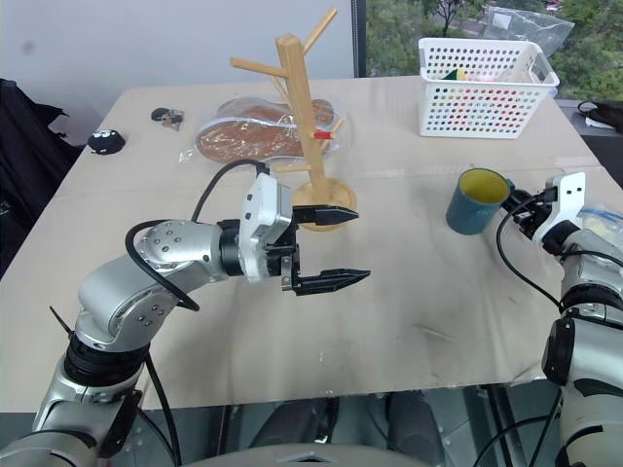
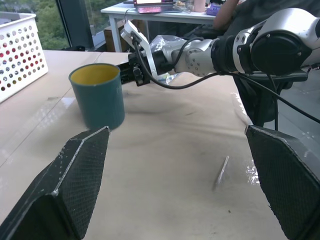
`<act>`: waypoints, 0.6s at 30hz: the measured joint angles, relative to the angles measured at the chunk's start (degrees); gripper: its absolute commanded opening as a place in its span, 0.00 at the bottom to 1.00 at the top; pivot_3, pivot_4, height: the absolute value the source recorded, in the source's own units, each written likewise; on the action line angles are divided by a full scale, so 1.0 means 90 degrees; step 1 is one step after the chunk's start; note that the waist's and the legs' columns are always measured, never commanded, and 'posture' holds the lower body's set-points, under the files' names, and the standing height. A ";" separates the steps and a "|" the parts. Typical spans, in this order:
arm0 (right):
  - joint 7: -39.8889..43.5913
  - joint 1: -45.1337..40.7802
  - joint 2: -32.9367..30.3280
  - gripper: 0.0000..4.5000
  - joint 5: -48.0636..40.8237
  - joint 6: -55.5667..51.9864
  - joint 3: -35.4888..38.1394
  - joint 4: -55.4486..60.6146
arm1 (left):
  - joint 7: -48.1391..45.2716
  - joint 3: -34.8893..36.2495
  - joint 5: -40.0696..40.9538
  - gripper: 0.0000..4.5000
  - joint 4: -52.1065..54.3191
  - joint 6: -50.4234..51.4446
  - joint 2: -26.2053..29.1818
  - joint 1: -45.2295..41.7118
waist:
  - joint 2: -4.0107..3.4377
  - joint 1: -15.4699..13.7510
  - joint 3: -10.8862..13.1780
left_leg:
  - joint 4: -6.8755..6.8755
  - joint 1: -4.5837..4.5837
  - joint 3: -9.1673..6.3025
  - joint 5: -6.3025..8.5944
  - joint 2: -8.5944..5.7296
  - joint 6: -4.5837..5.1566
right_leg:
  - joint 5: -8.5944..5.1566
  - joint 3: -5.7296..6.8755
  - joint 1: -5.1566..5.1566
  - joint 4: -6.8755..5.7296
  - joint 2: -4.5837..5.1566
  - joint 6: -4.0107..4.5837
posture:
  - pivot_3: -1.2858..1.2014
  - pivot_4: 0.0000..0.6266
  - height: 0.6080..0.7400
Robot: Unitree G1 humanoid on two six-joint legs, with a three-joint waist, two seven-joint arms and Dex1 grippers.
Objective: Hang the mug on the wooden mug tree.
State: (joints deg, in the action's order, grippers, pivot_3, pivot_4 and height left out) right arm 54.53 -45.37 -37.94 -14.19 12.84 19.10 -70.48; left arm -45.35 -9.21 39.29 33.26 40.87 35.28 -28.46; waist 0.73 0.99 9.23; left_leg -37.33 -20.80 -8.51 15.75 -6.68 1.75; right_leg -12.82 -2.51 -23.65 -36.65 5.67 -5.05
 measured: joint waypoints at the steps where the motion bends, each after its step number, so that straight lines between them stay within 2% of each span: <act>1: 0.0016 0.0000 0.0002 0.01 0.0007 0.0000 -0.0002 -0.0005 | -0.0001 0.0000 -0.0008 1.00 0.0000 -0.0004 0.0012 0.0013 | 0.0000 0.0000 0.0000 | 0.0000 0.0000 0.0000 0.0000 0.0000 0.0000 | 0.0000 0.0000 0.0000 0.0000 0.0000 0.0000 | 0.52 0.24 1.00; 14: 0.0335 0.0026 0.0003 0.01 -0.0010 -0.0005 0.0002 0.0006 | -0.0012 0.0001 -0.0114 1.00 0.0043 -0.0070 0.0016 0.0188 | 0.0000 0.0000 0.0000 | 0.0000 -0.0002 0.0001 0.0000 0.0000 0.0000 | 0.0000 -0.0001 -0.0004 -0.0001 0.0000 0.0000 | 0.52 0.24 1.00; 18: 0.0691 0.0116 0.0004 0.01 -0.0084 -0.0191 0.0000 0.0268 | 0.0067 0.0044 -0.0163 1.00 0.0044 -0.0205 -0.0043 0.0234 | -0.0001 0.0007 0.0000 | 0.0001 -0.0001 0.0005 0.0000 0.0000 0.0000 | 0.0001 -0.0004 -0.0005 -0.0001 0.0000 0.0000 | 0.52 0.24 1.00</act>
State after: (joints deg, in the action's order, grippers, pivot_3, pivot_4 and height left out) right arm 60.75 -44.33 -37.91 -14.95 11.12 19.10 -68.06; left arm -44.75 -8.81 37.82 33.66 39.03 34.90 -26.35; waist 0.72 1.05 9.22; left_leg -37.32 -20.81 -8.47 15.76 -6.68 1.75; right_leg -12.82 -2.55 -23.70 -36.66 5.67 -5.05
